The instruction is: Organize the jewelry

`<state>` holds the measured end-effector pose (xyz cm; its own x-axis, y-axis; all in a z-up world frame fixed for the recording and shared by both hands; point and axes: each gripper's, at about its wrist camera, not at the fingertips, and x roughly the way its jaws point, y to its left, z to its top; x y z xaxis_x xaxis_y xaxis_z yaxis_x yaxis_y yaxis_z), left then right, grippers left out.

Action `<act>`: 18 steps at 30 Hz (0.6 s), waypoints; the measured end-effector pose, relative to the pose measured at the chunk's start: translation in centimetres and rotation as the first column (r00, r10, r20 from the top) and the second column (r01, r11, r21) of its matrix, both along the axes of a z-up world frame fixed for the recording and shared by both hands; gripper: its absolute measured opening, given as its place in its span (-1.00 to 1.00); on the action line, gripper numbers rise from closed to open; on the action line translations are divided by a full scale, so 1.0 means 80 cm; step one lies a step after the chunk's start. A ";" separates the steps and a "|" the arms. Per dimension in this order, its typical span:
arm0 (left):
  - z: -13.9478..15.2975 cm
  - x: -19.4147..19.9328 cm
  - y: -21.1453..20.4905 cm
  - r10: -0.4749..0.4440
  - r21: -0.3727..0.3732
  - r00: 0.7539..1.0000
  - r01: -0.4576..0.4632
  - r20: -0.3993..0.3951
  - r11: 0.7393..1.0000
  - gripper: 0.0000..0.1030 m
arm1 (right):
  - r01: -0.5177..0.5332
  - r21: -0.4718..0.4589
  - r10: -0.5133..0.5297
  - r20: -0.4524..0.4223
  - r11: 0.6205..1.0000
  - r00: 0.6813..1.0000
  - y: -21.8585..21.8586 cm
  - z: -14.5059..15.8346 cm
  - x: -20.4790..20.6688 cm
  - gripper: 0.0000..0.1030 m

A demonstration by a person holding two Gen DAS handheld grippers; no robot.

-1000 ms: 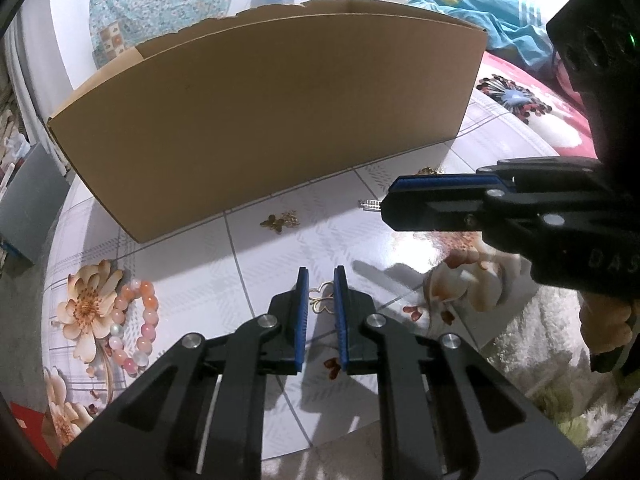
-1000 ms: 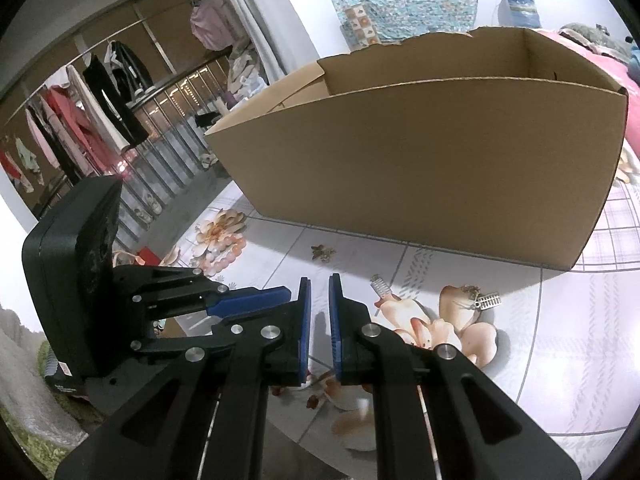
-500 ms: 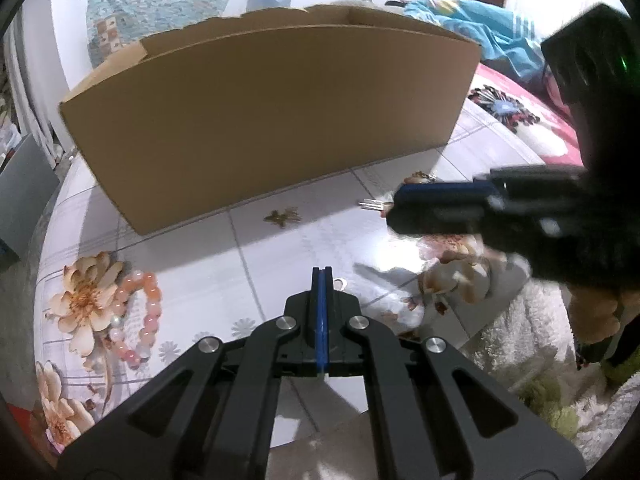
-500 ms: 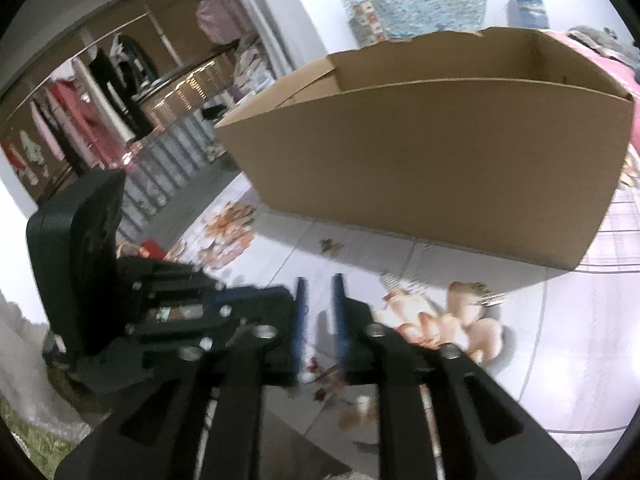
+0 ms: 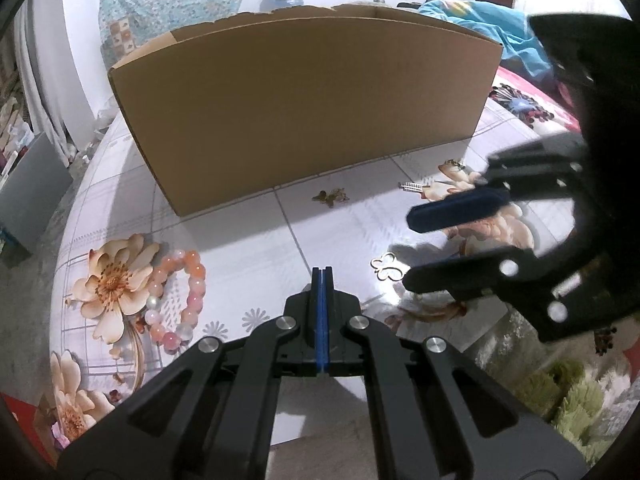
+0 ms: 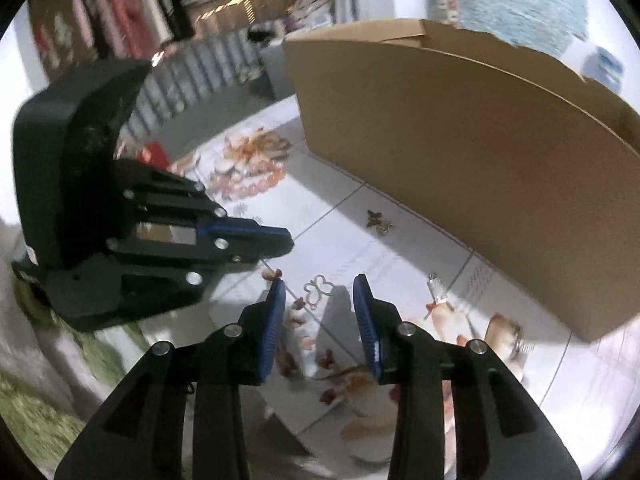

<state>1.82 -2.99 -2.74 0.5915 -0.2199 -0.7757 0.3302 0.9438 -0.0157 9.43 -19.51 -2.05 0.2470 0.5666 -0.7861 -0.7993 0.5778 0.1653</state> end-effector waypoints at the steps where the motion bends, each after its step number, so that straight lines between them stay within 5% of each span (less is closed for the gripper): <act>1: 0.000 -0.001 0.001 -0.004 -0.006 1.000 0.004 0.002 1.000 -1.00 | -0.025 -0.014 0.025 -0.003 1.000 1.000 0.003 -0.001 0.001 -0.41; 5: -0.001 -0.002 0.002 -0.014 -0.022 1.000 0.014 0.007 1.000 -1.00 | -0.140 -0.111 0.141 0.004 0.984 0.990 0.020 -0.005 0.000 -0.60; 11: -0.002 -0.003 0.006 -0.018 -0.044 1.000 0.019 0.010 0.999 -1.00 | -0.173 -0.160 0.167 -0.054 0.972 0.985 0.025 -0.002 0.015 -0.89; 18: -0.004 -0.003 0.005 -0.014 -0.049 1.000 0.014 0.011 0.999 -1.00 | -0.160 -0.176 0.150 -0.064 0.971 0.987 0.026 -0.002 0.015 -0.89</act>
<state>1.55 -2.56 -3.03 0.5967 -0.2660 -0.7571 0.3436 0.9373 -0.0585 10.64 -17.46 -2.22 0.1256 0.4429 -0.8877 -0.8749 0.4714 0.1114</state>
